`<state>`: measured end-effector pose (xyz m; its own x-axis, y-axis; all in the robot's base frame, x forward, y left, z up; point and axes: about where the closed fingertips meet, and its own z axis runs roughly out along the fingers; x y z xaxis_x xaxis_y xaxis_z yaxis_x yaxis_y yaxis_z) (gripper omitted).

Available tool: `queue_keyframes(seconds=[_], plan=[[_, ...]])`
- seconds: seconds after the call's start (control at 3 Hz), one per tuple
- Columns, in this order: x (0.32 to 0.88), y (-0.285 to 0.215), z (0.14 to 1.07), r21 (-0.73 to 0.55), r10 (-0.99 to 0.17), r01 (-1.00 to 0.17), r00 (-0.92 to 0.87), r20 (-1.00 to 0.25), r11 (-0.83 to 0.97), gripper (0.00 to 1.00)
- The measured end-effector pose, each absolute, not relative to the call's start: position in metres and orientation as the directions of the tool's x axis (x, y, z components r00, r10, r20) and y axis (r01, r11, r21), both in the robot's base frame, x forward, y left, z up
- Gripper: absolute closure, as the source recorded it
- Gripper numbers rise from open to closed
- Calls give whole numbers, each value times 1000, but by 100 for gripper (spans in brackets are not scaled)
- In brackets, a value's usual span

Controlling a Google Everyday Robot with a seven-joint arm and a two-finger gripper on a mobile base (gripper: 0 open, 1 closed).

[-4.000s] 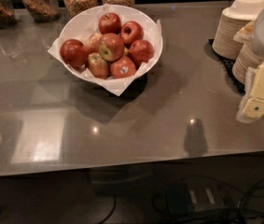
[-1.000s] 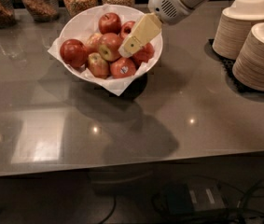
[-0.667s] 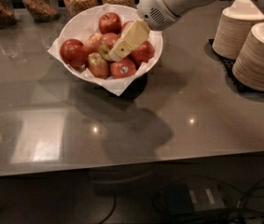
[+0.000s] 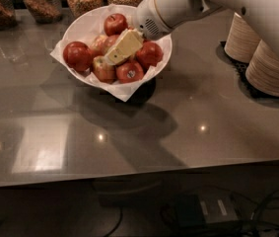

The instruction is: Pick apple from white bowl

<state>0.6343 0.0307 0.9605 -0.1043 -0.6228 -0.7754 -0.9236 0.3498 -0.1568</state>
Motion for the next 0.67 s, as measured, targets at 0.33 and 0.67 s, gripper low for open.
queue_keyframes(seconds=[0.33,0.67], plan=[[641,40,950,-137,-606,-926,-113,-787,351,19],[652,44,934,-117,-589,-920,-138,-796,374,20]])
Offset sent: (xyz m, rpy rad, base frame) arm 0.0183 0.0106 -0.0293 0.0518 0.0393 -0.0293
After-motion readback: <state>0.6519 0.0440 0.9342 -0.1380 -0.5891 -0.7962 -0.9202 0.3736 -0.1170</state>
